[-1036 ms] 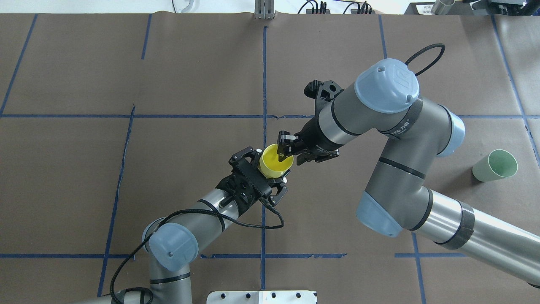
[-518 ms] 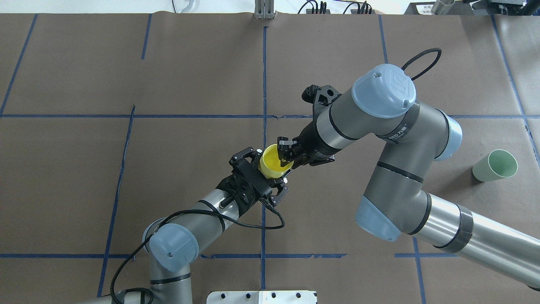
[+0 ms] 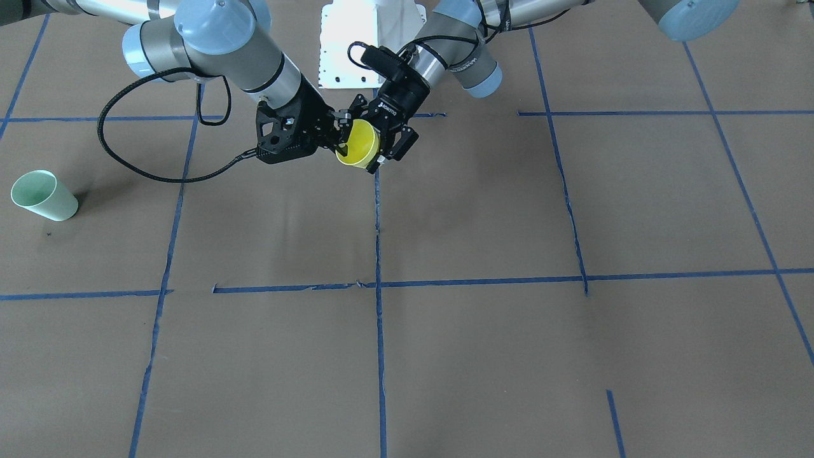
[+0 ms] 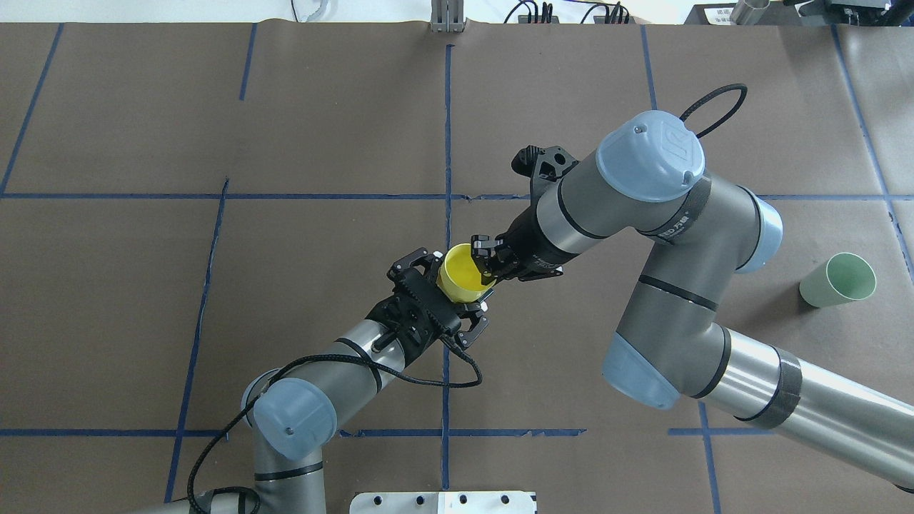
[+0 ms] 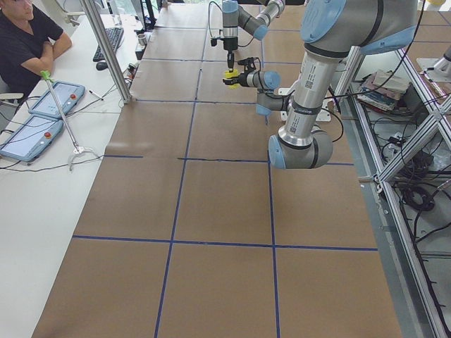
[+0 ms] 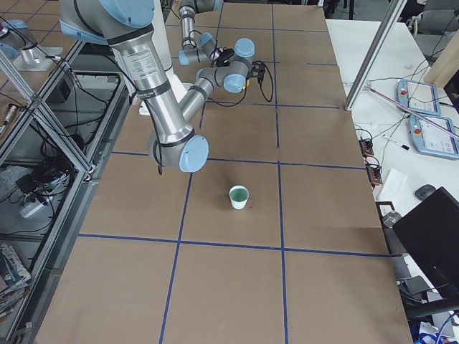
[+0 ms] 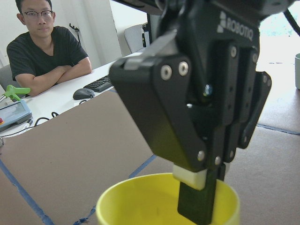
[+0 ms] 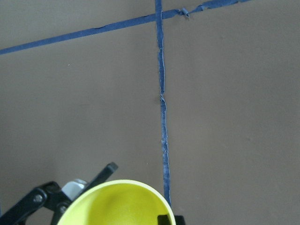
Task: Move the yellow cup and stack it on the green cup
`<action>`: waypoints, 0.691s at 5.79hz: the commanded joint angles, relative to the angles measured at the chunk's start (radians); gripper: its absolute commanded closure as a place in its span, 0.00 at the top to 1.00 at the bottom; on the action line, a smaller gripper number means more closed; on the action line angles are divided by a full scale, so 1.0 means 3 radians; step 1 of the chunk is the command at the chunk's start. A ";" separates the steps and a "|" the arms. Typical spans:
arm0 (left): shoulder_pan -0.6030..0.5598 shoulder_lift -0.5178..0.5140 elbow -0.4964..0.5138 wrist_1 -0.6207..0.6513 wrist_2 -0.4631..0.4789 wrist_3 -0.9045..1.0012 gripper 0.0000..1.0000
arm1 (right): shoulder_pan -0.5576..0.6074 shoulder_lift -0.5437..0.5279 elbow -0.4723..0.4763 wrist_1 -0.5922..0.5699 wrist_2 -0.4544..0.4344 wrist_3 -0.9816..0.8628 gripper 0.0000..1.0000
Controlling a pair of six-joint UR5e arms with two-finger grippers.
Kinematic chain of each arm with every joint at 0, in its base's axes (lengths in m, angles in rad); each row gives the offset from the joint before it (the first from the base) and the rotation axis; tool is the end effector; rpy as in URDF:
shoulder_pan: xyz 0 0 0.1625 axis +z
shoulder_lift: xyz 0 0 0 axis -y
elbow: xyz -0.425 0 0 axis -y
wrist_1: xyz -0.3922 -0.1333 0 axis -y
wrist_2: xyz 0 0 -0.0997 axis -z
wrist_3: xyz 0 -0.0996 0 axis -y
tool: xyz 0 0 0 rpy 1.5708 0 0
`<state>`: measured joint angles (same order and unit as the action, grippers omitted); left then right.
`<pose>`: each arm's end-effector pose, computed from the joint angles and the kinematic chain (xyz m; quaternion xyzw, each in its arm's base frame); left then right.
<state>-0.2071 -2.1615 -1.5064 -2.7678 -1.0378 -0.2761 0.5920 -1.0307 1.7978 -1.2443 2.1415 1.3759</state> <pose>0.5939 -0.3127 0.2069 0.6249 0.4182 0.1540 0.6410 -0.4711 -0.4126 0.2047 -0.0308 -0.5530 0.0182 0.8324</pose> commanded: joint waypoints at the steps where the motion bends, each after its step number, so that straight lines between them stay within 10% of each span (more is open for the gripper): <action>1: 0.0000 0.0001 0.0000 0.0002 0.0003 -0.0005 0.99 | 0.0000 0.0000 -0.0005 -0.0009 0.0000 0.0000 0.00; 4: 0.0026 -0.0025 0.0000 0.0002 0.0003 -0.0031 0.99 | 0.0005 -0.0016 -0.0132 -0.0009 -0.0036 0.0010 0.00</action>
<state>-0.2033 -2.1685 -1.5064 -2.7673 -1.0370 -0.2834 0.5928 -1.0346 1.7715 -1.2464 2.1356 1.3779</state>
